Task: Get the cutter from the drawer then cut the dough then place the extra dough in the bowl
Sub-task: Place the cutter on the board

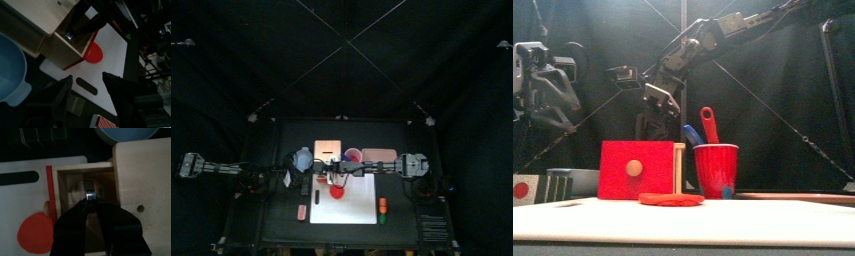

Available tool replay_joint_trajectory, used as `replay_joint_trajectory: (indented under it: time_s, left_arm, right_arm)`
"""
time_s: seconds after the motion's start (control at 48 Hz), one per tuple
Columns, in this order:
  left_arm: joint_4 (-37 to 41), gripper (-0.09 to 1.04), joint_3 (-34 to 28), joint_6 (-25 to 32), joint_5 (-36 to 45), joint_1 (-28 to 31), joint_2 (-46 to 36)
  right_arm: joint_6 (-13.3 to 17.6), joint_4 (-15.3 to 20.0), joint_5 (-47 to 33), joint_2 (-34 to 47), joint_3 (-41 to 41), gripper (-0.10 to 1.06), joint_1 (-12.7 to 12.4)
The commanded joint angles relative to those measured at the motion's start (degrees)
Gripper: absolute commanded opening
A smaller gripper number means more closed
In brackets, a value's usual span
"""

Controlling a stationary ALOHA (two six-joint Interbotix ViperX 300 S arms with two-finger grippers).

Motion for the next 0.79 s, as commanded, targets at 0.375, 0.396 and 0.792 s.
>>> replay_joint_trajectory:
  time_s: [0.375, 0.396, 0.792]
  left_arm:
    - [-0.7, 0.87, -0.62, 0.0, -0.44, 0.0, 0.0]
    - [-0.7, 0.87, -0.62, 0.0, -0.44, 0.0, 0.0]
    - [-0.7, 0.87, -0.62, 0.09, -0.44, 0.35, 0.0]
  right_arm:
    - [0.18, -0.35, 1.41, -8.35, -1.32, 0.55, 1.14]
    - [0.18, -0.35, 1.58, -8.35, -1.32, 0.55, 1.14]
    - [0.35, -3.16, 6.42, -15.91, -0.44, 0.55, 1.58]
